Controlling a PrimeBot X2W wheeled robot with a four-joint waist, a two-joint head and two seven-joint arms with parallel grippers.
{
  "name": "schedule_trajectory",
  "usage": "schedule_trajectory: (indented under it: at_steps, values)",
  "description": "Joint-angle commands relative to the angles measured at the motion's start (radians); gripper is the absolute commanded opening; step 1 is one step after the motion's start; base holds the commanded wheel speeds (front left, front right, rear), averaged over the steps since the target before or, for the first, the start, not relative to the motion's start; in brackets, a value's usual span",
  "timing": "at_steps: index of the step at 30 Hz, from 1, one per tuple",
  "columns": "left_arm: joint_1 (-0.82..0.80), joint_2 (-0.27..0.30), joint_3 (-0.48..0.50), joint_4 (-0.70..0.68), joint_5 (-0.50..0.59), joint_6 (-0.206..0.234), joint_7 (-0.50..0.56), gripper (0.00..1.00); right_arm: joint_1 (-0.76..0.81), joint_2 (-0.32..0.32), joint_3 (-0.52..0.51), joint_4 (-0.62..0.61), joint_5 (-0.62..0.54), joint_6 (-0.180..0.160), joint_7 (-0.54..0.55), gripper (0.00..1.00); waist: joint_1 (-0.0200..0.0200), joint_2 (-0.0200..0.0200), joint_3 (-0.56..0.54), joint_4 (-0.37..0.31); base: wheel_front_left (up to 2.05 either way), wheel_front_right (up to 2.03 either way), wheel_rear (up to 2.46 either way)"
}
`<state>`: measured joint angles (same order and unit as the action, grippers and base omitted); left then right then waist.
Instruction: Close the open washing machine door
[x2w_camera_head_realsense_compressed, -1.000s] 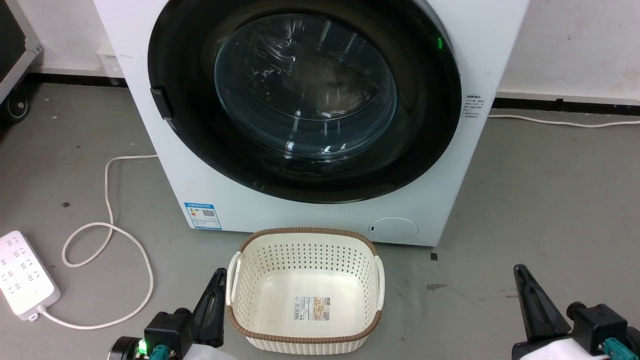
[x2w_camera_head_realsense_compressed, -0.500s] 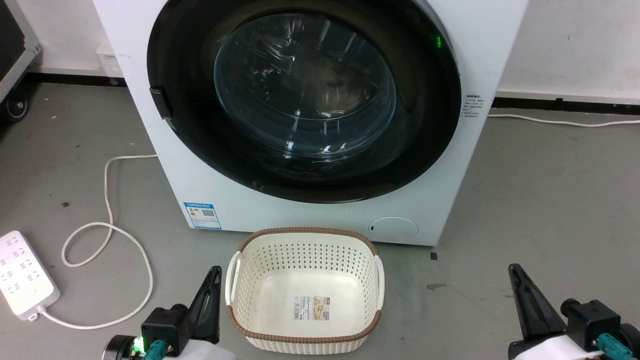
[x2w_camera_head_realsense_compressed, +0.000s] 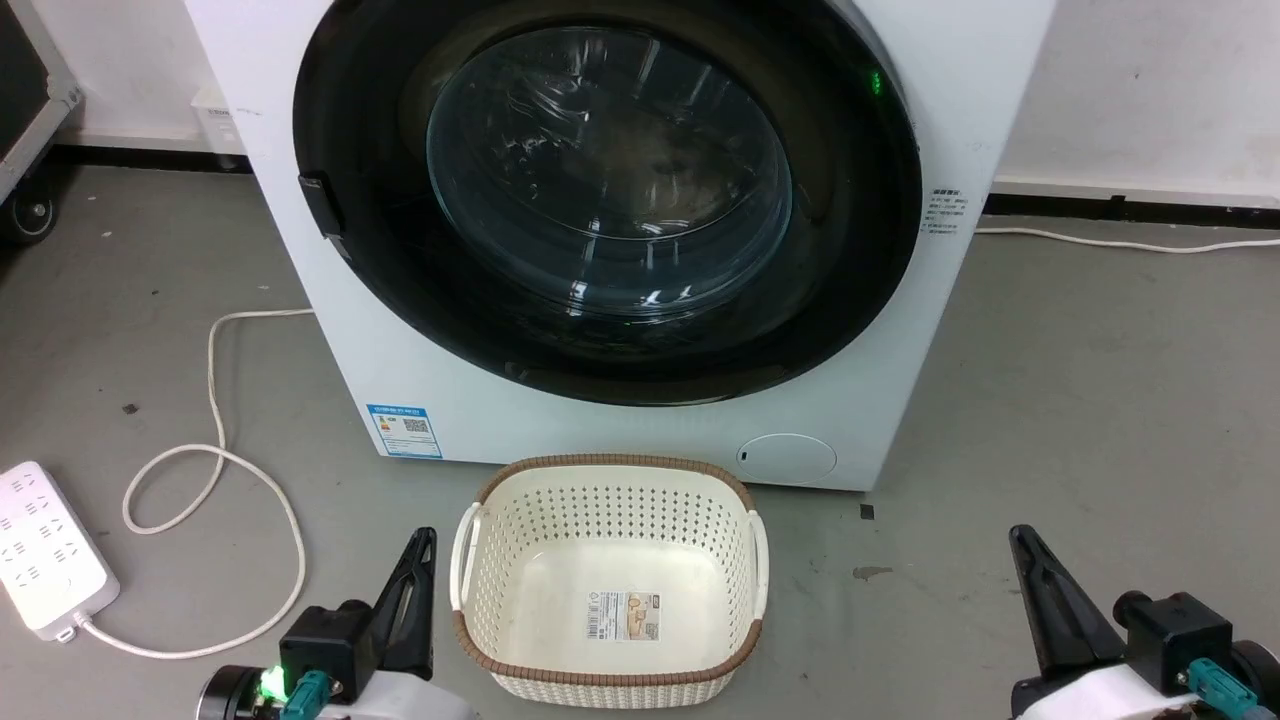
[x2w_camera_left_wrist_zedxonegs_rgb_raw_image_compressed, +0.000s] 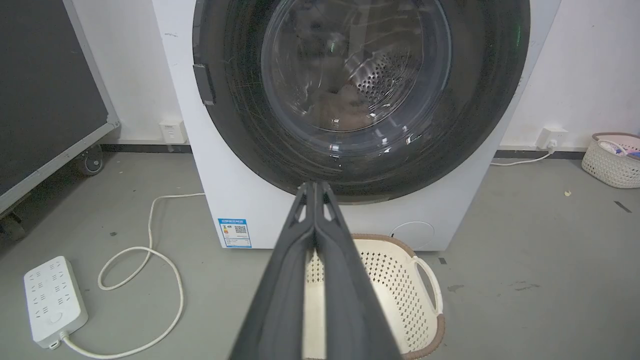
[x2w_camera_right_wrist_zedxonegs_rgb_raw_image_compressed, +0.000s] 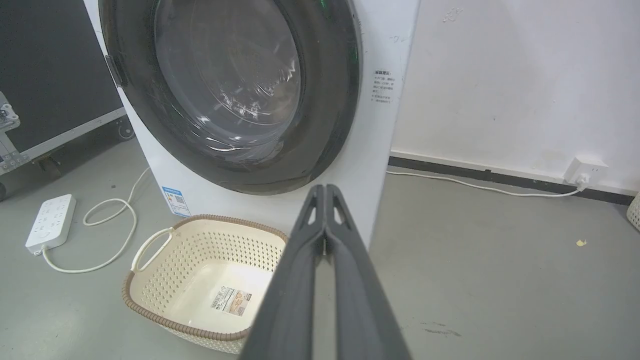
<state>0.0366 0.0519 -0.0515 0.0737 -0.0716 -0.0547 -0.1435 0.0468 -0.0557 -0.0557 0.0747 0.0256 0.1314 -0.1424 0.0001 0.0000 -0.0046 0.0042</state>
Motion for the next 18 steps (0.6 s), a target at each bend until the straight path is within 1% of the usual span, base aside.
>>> schedule_trajectory:
  at_steps: [1, 18]
  values:
    - [-0.013, 0.000, 0.003, -0.007, 0.009, 0.006, 0.006, 0.00, -0.018, 0.003, 0.004, -0.009, -0.008, 0.000, 0.004, 0.00, -0.0001, 0.0000, 0.000, 0.000, 0.00, 0.00, 0.00]
    - [-0.019, -0.001, 0.016, -0.025, 0.026, 0.019, 0.043, 0.00, -0.026, 0.003, 0.018, -0.027, -0.012, 0.000, 0.041, 0.00, -0.0001, 0.0000, 0.001, -0.001, 0.00, 0.00, 0.00]
